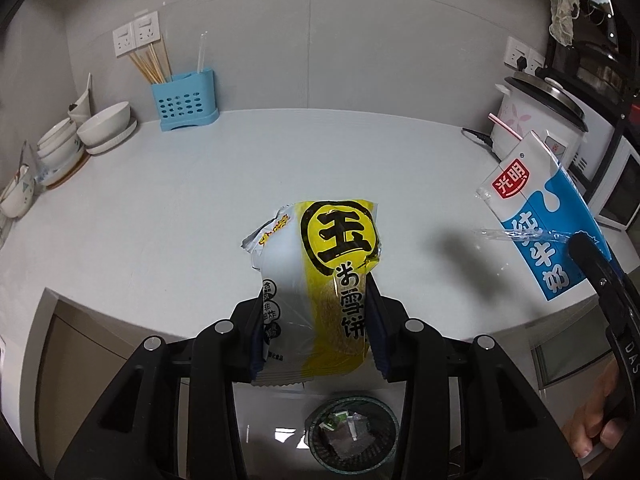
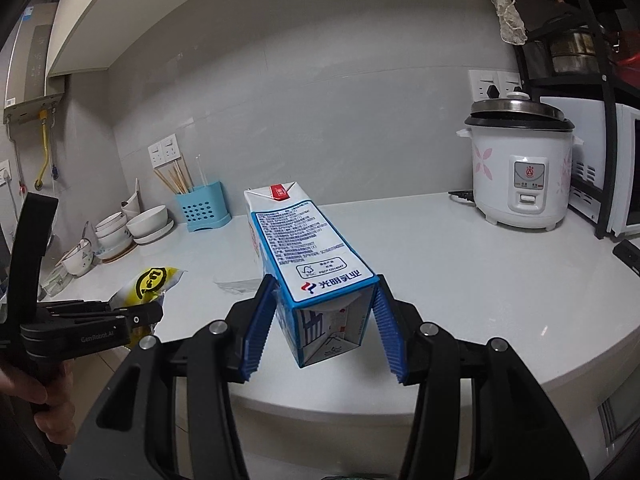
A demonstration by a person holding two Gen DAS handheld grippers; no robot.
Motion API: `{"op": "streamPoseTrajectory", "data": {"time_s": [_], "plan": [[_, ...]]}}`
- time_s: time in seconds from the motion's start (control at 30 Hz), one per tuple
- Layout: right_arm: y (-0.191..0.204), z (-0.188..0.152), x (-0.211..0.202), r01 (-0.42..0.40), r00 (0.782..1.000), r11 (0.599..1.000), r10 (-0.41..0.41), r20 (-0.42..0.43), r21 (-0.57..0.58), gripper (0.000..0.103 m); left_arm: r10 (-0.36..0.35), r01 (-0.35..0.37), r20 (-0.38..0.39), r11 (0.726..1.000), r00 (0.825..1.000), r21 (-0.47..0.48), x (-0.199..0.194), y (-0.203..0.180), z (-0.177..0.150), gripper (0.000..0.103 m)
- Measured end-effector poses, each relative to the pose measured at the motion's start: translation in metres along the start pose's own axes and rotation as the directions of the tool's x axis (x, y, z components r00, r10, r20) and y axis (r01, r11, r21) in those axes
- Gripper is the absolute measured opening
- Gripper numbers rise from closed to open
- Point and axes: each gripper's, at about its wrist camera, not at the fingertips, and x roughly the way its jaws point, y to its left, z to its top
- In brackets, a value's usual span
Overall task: Collect trash
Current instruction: 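Carry the snack packet and milk carton down over the wastebasket with both tools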
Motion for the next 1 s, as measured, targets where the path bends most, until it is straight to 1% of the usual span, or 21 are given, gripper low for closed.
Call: {"op": "streamPoseTrajectory", "data": {"time_s": [0.1,0.2,0.3,0.47,0.57,0.63,0.73,0.87,0.93,1.0], "plan": [[0.001,-0.021,-0.019,-0.028,1.0,0.999,0.029,-0.005,0.023,0.046,0.002,-0.002,0.019,1.0,1.0,-0.001,-0.012,0.004,-0.022,0.041],[0.004,-0.044,-0.036,-0.04,0.999,0.999,0.04,-0.006,0.031,0.046,0.003,-0.003,0.032,1.0,0.999,0.0,-0.022,0.005,-0.04,0.041],[0.007,-0.066,-0.05,-0.04,0.999,0.999,0.04,-0.004,0.024,0.046,-0.003,0.003,0.029,1.0,1.0,0.003,-0.027,0.006,-0.061,0.041],[0.008,-0.105,-0.071,-0.043,0.999,0.999,0.043,-0.016,0.016,0.046,0.012,-0.012,0.021,1.0,1.0,-0.01,-0.024,0.013,-0.102,0.042],[0.006,-0.131,-0.074,-0.052,0.998,0.999,0.053,-0.04,0.012,0.046,0.021,-0.021,-0.005,1.0,1.0,-0.017,-0.015,0.018,-0.126,0.042],[0.003,-0.149,-0.074,-0.066,0.996,0.998,0.067,-0.062,0.016,0.046,0.025,-0.025,-0.012,1.0,1.0,-0.012,-0.01,0.019,-0.141,0.042],[0.0,-0.179,-0.069,-0.061,0.992,0.998,0.062,-0.107,0.015,0.046,0.043,-0.043,-0.018,0.999,0.999,-0.002,-0.002,0.018,-0.162,0.042],[-0.005,-0.224,-0.054,-0.051,0.983,0.999,0.053,-0.178,0.013,0.046,0.033,-0.034,-0.061,0.999,0.998,-0.018,0.023,0.022,-0.19,0.043],[-0.008,-0.249,-0.043,-0.048,0.975,0.999,0.049,-0.219,0.011,0.046,0.012,-0.014,-0.074,0.999,0.997,-0.028,0.041,0.023,-0.206,0.043],[-0.011,-0.272,-0.029,-0.038,0.964,0.999,0.041,-0.264,0.015,0.046,0.015,-0.017,-0.096,1.0,0.995,-0.024,0.061,0.02,-0.221,0.043]]}}
